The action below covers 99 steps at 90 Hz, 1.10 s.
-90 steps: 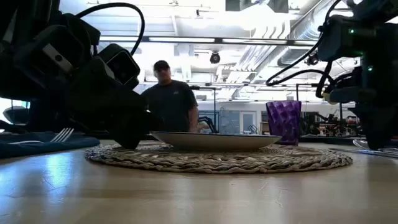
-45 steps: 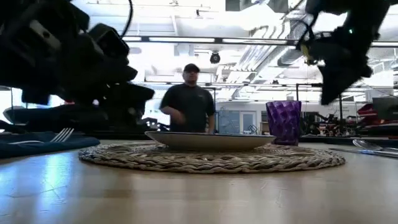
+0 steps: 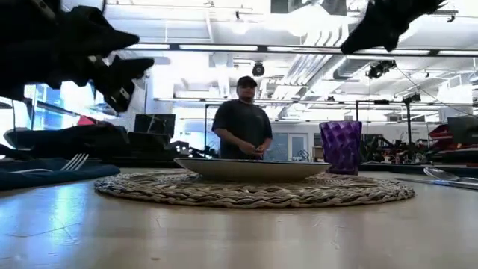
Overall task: Set table place
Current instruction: Return to Home Position
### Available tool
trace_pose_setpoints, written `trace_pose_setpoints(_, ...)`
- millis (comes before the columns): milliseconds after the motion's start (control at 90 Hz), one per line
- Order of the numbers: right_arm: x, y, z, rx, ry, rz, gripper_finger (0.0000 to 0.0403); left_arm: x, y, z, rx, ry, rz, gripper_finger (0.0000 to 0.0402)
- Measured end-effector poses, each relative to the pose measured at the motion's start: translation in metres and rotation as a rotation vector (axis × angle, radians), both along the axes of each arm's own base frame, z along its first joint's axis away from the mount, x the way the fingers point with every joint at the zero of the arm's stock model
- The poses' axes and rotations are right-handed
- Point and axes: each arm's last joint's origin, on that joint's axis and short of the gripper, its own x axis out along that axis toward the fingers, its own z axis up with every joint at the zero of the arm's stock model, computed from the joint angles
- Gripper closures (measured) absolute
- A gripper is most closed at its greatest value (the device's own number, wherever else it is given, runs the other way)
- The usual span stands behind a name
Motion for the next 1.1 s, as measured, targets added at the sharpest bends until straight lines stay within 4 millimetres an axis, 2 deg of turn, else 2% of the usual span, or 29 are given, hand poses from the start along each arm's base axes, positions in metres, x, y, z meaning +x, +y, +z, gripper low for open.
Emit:
trace_pose_setpoints(156,-0.010,-0.006,0.008,-0.046,-0.026,0.049,0.0357,-0.011,0.007,0.014,0.005,-0.092,0.102,0.0272)
trace_pose_setpoints(356,-0.031,-0.012,0.023,-0.124,-0.114,0.051,0.0357,-0.016,0.021,0.025,0.011,-0.109,0.178,0.0292)
trace_pose_setpoints(567,-0.053,-0.013,0.031,-0.150,-0.210,0.083,0.0357,-0.025,0.037,0.037,0.046,-0.154,0.181,0.0310)
trace_pose_setpoints(800,-0.073,-0.012,0.012,-0.154,-0.331,0.081,0.0357,-0.035,0.049,0.034,0.074,-0.054,0.212,0.0321)
trace_pose_setpoints(1100,-0.084,-0.008,-0.032,-0.111,-0.510,0.211,0.0357,-0.050,0.047,0.042,0.160,0.002,0.266,0.0345)
